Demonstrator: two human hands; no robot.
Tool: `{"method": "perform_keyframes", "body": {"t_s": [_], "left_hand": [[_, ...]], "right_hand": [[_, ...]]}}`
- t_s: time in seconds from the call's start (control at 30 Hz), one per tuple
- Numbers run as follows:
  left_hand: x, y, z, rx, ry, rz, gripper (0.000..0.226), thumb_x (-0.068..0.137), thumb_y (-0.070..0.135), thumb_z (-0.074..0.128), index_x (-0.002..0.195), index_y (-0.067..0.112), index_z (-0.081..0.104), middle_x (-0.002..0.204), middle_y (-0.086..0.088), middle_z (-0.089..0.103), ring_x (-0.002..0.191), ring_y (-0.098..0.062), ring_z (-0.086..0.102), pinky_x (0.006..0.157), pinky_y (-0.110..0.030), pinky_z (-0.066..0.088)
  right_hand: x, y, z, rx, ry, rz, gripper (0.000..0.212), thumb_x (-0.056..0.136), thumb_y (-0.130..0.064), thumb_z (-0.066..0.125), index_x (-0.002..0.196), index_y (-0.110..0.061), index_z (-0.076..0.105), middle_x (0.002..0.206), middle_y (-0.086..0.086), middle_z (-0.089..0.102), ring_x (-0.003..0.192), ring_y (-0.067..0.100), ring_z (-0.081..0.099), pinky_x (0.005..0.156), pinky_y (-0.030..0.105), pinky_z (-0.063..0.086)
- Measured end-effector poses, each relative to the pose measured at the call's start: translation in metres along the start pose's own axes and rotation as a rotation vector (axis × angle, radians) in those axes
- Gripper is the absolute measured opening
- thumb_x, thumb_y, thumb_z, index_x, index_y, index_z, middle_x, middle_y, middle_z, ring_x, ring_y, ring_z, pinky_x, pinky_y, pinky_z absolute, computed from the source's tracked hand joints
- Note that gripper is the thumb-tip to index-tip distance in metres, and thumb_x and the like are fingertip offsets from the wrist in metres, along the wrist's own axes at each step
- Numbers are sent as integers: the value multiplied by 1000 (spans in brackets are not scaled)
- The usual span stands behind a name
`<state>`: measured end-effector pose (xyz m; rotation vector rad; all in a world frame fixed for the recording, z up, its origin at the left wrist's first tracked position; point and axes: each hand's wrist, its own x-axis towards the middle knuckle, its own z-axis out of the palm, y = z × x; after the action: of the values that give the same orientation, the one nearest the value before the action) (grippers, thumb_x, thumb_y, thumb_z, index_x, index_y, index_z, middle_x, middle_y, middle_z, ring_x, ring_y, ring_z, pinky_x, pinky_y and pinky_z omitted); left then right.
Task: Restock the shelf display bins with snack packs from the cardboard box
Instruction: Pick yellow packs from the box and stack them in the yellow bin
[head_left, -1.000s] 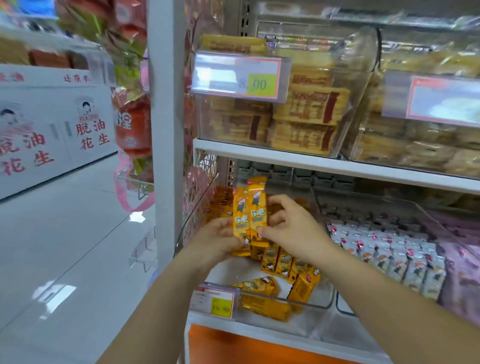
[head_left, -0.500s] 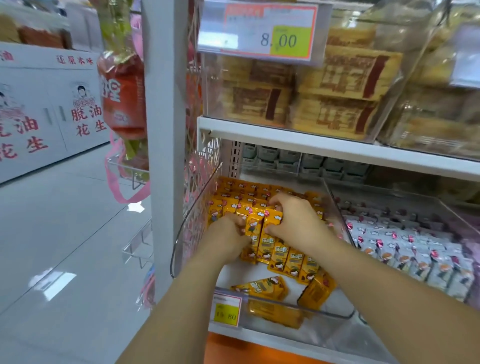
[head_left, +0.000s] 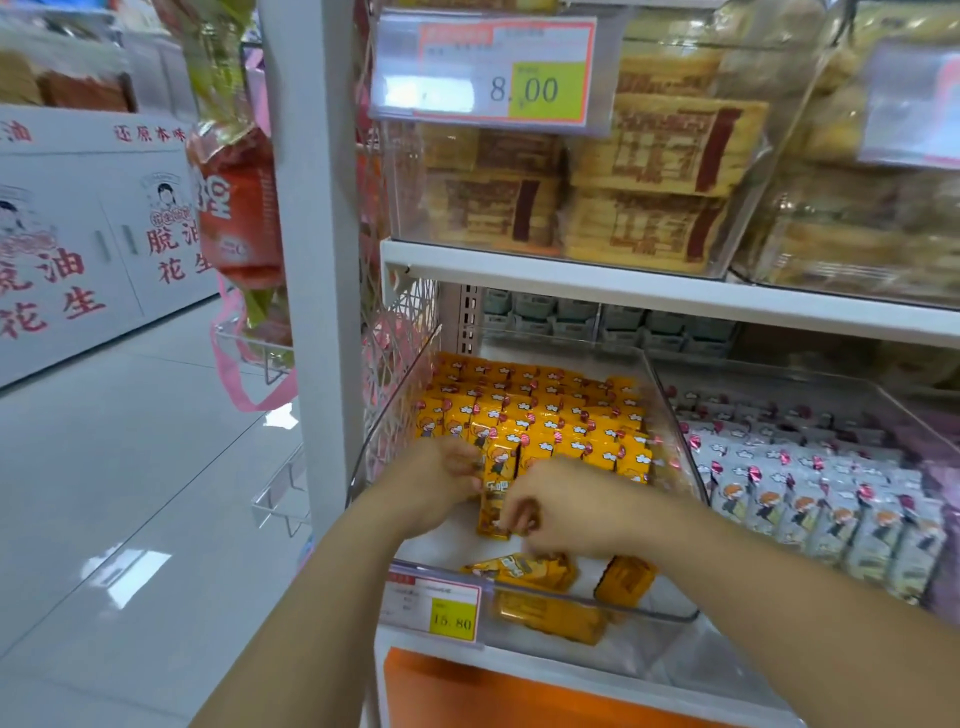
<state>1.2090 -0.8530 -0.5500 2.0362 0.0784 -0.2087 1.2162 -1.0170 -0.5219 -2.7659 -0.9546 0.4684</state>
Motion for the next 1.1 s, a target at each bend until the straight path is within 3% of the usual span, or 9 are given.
{"method": "perform_keyframes", "body": {"t_s": [0.1, 0.23, 0.33, 0.43, 0.67, 0.73, 0.87, 0.97, 1.1], "left_hand": [[-4, -1, -2, -9, 5, -4, 28, 93, 3, 56, 119, 14, 54, 114, -8, 57, 113, -28, 55, 97, -43, 47], [-10, -3, -4, 38, -2, 1, 39, 94, 6, 56, 131, 13, 50, 114, -4, 57, 114, -26, 56, 103, -42, 44], [-13, -4, -7, 85, -1, 23, 40, 95, 9, 55, 133, 16, 49, 111, 0, 56, 113, -22, 55, 100, -37, 44], [-16, -3, -9, 124, 8, 37, 41, 95, 13, 56, 134, 19, 49, 107, 5, 55, 110, -17, 54, 95, -31, 44], [-25, 3, -7, 214, -95, 11, 44, 95, 17, 57, 137, 20, 45, 125, -1, 55, 102, -12, 50, 76, -20, 41], [-26, 6, -6, 229, -126, 17, 46, 95, 19, 58, 138, 21, 43, 122, 1, 55, 99, -11, 51, 68, -16, 39], [-30, 10, -11, 113, -118, 32, 34, 94, 23, 60, 127, 23, 51, 111, 5, 55, 102, -12, 54, 84, -25, 44], [-32, 13, -15, -66, -109, 41, 28, 92, 25, 61, 117, 14, 52, 104, 0, 61, 98, -15, 62, 83, -29, 52], [-34, 18, -15, -125, -80, 66, 13, 94, 20, 59, 102, 18, 49, 89, 1, 56, 87, -14, 62, 76, -28, 54]], "right_hand": [[11, -4, 14, -58, -119, -21, 32, 86, -14, 67, 118, -12, 66, 115, 2, 65, 104, 16, 60, 90, 31, 50], [21, -7, 16, -43, -195, 0, 31, 86, -10, 64, 117, -14, 66, 113, 2, 66, 102, 17, 60, 86, 30, 50], [24, -6, 19, -66, -238, 6, 29, 86, -9, 61, 115, -13, 67, 101, 0, 67, 89, 15, 58, 74, 29, 50], [21, -5, 20, -129, -234, -4, 28, 90, -18, 60, 117, -9, 64, 83, -6, 54, 86, 15, 49, 63, 25, 39], [11, -2, 24, -80, -205, 46, 34, 91, -22, 61, 123, -10, 56, 117, 7, 58, 103, 22, 56, 81, 31, 45], [8, -1, 22, -8, -167, 62, 35, 90, -22, 64, 122, -12, 56, 117, 6, 58, 95, 17, 54, 76, 28, 43], [1, 2, 3, 189, 67, 74, 41, 85, -25, 70, 121, -18, 52, 102, -5, 49, 76, 5, 50, 65, 21, 46], [-2, -1, -7, 397, 226, 79, 35, 86, -23, 69, 117, -20, 50, 98, -7, 47, 59, 7, 56, 52, 18, 49], [-7, 1, -14, 319, 317, 61, 34, 88, -27, 67, 120, -23, 55, 107, -8, 57, 65, -3, 54, 53, 8, 38]]}}
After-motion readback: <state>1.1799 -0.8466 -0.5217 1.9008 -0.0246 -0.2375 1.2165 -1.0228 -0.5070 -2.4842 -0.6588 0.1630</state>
